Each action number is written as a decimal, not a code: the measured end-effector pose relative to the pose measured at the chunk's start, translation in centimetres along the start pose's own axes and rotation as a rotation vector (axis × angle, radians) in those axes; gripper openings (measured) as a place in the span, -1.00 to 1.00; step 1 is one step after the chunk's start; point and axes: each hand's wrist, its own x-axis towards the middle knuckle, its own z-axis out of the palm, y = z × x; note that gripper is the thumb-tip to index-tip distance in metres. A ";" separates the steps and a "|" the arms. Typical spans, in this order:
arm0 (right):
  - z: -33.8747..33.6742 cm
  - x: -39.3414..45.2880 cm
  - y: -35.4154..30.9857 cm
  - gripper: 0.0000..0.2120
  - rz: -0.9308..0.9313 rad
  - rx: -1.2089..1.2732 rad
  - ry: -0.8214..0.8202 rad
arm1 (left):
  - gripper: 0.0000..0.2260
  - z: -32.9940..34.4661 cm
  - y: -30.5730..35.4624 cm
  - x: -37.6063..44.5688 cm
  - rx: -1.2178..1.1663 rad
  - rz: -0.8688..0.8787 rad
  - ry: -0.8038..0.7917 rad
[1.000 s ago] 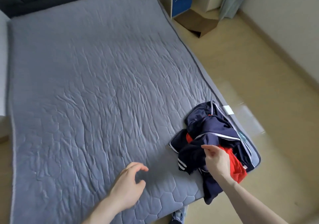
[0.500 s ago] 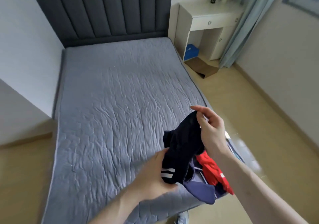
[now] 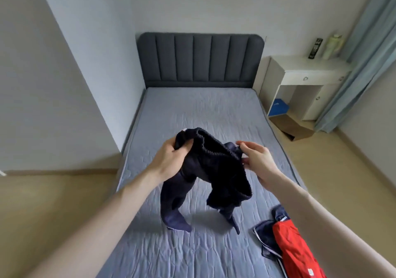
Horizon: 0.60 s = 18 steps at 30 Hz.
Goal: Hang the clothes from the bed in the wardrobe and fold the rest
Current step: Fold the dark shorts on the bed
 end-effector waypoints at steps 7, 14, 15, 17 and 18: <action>5.4 -3.2 6.4 -0.23 -0.013 -0.476 -0.457 | -0.85 -0.1 2.3 1.0 0.036 0.013 -0.078; 3.9 1.3 5.8 -0.86 -0.011 -0.574 -0.237 | -0.83 -6.3 -0.9 2.2 0.585 -0.089 0.027; 3.8 1.8 4.9 -0.84 -0.047 -0.614 -0.251 | -0.95 -7.5 -1.9 2.1 0.656 -0.094 0.010; 4.3 2.8 3.2 -0.82 -0.113 -0.702 -0.283 | -0.82 -8.9 -4.4 1.5 0.794 -0.091 -0.067; 4.8 3.3 2.4 -0.82 -0.119 -0.739 -0.309 | -0.77 -9.1 -5.5 1.2 0.830 -0.115 -0.114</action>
